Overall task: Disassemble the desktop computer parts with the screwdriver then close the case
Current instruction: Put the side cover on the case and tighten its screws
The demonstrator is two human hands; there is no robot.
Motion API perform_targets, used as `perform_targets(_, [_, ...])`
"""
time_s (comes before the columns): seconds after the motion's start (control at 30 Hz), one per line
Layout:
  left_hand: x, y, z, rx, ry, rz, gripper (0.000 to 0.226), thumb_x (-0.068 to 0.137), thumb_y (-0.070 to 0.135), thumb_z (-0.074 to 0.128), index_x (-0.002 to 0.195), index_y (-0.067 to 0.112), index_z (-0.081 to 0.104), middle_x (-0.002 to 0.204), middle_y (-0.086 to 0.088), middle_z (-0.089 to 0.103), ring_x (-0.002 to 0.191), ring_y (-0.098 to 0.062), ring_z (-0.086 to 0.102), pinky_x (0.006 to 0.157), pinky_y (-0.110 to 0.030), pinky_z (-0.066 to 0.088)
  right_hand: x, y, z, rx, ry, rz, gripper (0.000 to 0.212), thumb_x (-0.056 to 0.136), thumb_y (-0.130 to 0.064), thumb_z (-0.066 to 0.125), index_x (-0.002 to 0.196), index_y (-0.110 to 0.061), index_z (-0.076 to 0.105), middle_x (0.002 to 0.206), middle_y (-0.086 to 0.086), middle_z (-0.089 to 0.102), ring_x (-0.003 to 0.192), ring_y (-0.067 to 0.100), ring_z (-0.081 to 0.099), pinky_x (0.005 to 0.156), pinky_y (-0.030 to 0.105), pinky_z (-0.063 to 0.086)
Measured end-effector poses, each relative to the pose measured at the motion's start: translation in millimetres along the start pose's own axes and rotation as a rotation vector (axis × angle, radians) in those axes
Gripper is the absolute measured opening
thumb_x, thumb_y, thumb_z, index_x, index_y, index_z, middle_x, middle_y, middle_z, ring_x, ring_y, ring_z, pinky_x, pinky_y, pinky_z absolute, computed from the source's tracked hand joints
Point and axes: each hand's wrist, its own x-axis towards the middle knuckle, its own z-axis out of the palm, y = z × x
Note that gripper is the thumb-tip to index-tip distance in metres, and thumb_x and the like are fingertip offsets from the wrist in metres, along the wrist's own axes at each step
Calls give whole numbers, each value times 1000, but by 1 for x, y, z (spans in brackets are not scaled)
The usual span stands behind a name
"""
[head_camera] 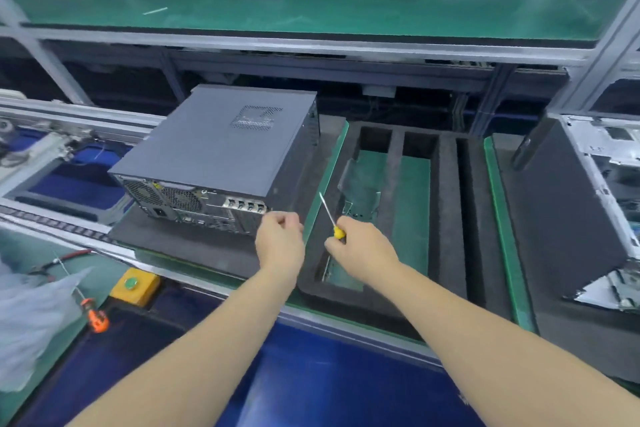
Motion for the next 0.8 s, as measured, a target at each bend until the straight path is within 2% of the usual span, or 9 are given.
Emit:
perform_targets(0.07, [-7, -15, 27, 298, -198, 184, 11, 98, 24, 56, 91, 21, 64, 86, 7, 68, 79, -15, 62, 67, -24, 50, 13, 24, -1, 20, 28, 134, 23, 93, -34, 50, 76, -21, 40, 78, 2, 58, 72, 27, 56, 57, 34, 38])
perform_targets(0.1, [-4, -21, 43, 409, -276, 252, 11, 98, 22, 57, 90, 22, 64, 85, 8, 66, 79, -13, 61, 63, -21, 44, 20, 35, 2, 19, 34, 183, 23, 94, -33, 50, 77, -20, 41, 79, 2, 58, 74, 29, 57, 57, 34, 38])
perform_targets(0.2, [17, -30, 89, 654, -446, 321, 12, 93, 10, 56, 92, 18, 65, 94, -1, 68, 90, -23, 63, 73, -32, 49, 45, 64, 15, -21, 78, 273, 18, 94, -30, 51, 81, -19, 45, 80, 1, 59, 72, 27, 55, 54, 32, 34])
perform_targets(0.27, [32, -38, 117, 796, -519, 294, 19, 91, 4, 54, 99, 13, 67, 106, -5, 67, 95, -27, 63, 75, -32, 50, 60, 81, 19, -64, 140, 299, 15, 95, -27, 48, 84, -17, 45, 78, 1, 59, 66, 25, 52, 52, 32, 33])
perform_targets(0.33, [47, -46, 141, 832, -497, 258, 23, 92, 0, 51, 103, 13, 67, 110, -6, 65, 89, -25, 58, 72, -31, 48, 74, 98, 21, -74, 215, 330, 16, 98, -25, 46, 85, -16, 44, 73, 2, 58, 60, 23, 48, 52, 32, 33])
perform_targets(0.47, [81, -56, 187, 767, -380, 188, 17, 92, 0, 51, 80, 9, 58, 93, -11, 64, 72, -25, 52, 59, -31, 41, 89, 117, 32, 14, 327, 391, 23, 99, -27, 47, 80, -18, 36, 69, 2, 55, 56, 21, 43, 50, 33, 30])
perform_targets(0.6, [102, -66, 221, 745, -385, 141, 14, 95, 9, 57, 82, 5, 60, 97, -15, 67, 90, -35, 66, 66, -37, 49, 92, 121, 42, 51, 346, 373, 21, 99, -27, 47, 83, -19, 36, 69, 2, 54, 59, 24, 44, 51, 34, 30])
perform_targets(0.7, [107, -70, 235, 777, -401, 132, 17, 95, 11, 58, 79, 9, 55, 95, -14, 67, 91, -35, 67, 68, -36, 52, 94, 121, 40, 53, 320, 389, 22, 99, -26, 47, 82, -21, 34, 69, 2, 55, 59, 25, 45, 52, 35, 32])
perform_targets(0.8, [111, -68, 243, 811, -393, 124, 14, 95, 5, 55, 82, 9, 56, 100, -13, 68, 93, -35, 67, 72, -38, 54, 95, 120, 40, 65, 307, 402, 21, 99, -26, 46, 82, -21, 34, 69, 1, 57, 59, 23, 46, 52, 35, 35])
